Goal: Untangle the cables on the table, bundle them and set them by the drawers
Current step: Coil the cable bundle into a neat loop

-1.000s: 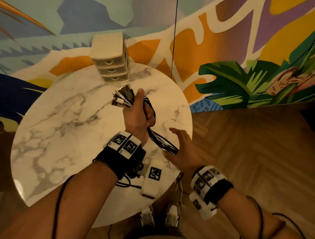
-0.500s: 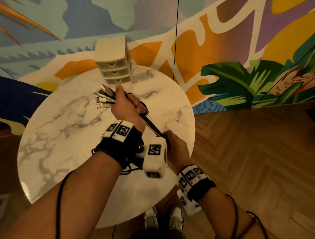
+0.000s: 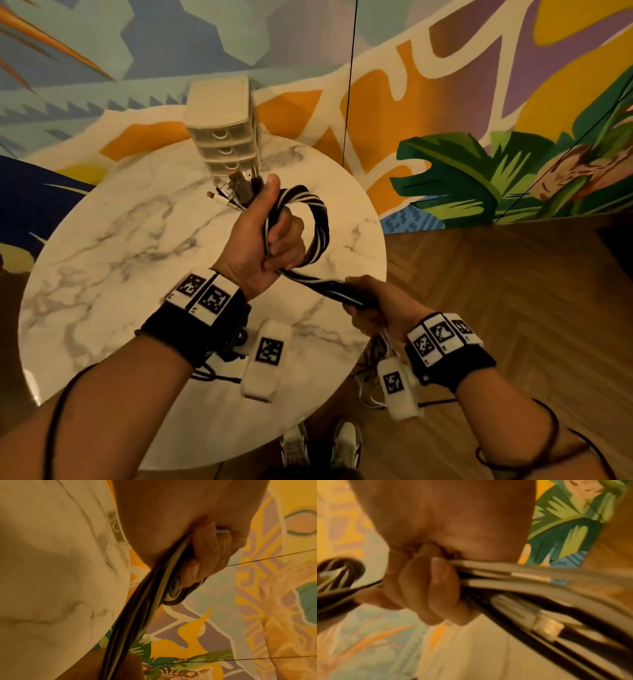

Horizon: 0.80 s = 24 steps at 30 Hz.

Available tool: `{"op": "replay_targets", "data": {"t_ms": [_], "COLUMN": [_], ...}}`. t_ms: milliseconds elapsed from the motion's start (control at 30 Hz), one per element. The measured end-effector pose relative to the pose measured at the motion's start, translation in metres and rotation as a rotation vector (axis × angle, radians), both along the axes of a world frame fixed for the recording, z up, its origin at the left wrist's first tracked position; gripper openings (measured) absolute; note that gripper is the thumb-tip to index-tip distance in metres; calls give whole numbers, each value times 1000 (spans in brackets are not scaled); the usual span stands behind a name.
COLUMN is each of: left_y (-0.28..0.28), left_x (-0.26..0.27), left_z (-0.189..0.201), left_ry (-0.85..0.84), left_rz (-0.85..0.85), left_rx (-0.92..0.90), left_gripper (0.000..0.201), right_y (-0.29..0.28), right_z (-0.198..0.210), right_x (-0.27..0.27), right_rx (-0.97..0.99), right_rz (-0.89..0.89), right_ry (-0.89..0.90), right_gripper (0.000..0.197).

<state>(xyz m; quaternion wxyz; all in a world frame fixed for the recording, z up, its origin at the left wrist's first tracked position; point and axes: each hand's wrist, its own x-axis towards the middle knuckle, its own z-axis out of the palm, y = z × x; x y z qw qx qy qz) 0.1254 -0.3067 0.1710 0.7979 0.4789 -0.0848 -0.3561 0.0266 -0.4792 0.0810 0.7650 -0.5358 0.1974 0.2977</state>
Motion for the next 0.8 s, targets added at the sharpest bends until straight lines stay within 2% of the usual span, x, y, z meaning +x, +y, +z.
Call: {"op": "replay_targets", "data": {"t_ms": [67, 133, 167, 200, 267, 333, 400, 433, 467, 567, 667, 733, 800], "left_y": [1, 1, 0, -2, -5, -7, -7, -7, -7, -5, 1, 5, 7], "left_x": [-1, -5, -7, -9, -12, -12, -9, -6, -3, 7, 16, 21, 25], "left_z": [-1, -4, -5, -7, -9, -9, -7, -7, -7, -13, -21, -23, -22], "left_ry": [7, 19, 27, 39, 63, 76, 83, 90, 99, 134, 175, 197, 204], "left_rz": [35, 99, 136, 177, 278, 386, 472, 508, 541, 639, 703, 707, 671], "left_rx": [34, 79, 99, 115, 134, 140, 150, 149, 148, 163, 153, 127, 83], "left_gripper": [66, 66, 66, 66, 64, 63, 63, 63, 63, 60, 58, 58, 58], "right_y": [5, 9, 11, 13, 19, 29, 41, 46, 50, 52, 41, 39, 40], "right_z": [1, 9, 13, 16, 19, 12, -3, -14, -21, -30, -28, -25, -24], "right_x": [6, 12, 15, 18, 21, 15, 4, -2, -8, -17, -11, -6, -4], "right_rx": [-246, -701, -883, -1005, -1173, -1313, -1290, -1185, -1089, -1044, -1126, -1129, -975], "right_rz": [70, 347, 489, 553, 577, 444, 127, -63, -159, -48, 41, 90, 34], "right_ry": [-96, -283, -331, -346, -382, -470, -516, -554, -612, -765, -839, -788, -655], "right_gripper": [39, 29, 23, 19, 21, 23, 31, 37, 43, 59, 47, 40, 42]}}
